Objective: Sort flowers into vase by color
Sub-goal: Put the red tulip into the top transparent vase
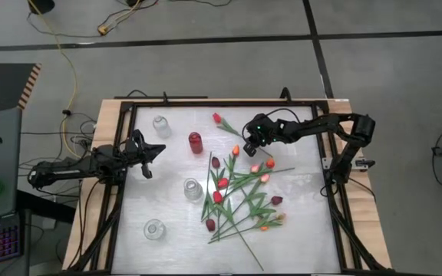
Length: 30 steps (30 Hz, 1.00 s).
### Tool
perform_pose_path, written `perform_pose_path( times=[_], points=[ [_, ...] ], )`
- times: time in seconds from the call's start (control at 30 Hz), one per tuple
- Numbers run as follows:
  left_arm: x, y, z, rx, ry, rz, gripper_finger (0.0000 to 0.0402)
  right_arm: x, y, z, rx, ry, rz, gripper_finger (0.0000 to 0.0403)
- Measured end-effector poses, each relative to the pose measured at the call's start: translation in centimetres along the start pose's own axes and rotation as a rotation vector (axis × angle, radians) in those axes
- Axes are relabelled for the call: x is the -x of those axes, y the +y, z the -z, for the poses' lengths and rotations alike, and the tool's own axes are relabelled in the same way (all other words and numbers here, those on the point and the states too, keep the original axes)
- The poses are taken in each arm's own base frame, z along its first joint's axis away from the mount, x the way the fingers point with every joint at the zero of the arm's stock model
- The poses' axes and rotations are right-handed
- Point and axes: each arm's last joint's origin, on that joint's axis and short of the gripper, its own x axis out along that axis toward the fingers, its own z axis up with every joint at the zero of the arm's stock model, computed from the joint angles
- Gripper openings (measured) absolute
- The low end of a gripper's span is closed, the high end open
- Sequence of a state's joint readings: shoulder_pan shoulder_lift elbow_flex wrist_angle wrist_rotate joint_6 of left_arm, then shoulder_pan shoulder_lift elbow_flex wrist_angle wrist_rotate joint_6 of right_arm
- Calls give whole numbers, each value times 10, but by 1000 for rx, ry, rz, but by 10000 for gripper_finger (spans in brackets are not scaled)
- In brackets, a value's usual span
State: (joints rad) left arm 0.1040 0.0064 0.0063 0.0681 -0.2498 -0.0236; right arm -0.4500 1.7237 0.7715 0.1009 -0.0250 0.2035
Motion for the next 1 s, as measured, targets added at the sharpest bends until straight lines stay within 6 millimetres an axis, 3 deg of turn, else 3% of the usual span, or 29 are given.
perform_pose_path(
  times=[0.5,0.73,1.0],
  points=[
    [0,0,-1,44,-7,-7,0,14,14,-66,11,-191,-75,19],
    [1,3,-13,96,-139,-117,2,30,26,-108,79,-330,-93,20],
    [3,5,-23,152,-247,-169,73,54,54,-146,239,-489,-131,20]
  ],
)
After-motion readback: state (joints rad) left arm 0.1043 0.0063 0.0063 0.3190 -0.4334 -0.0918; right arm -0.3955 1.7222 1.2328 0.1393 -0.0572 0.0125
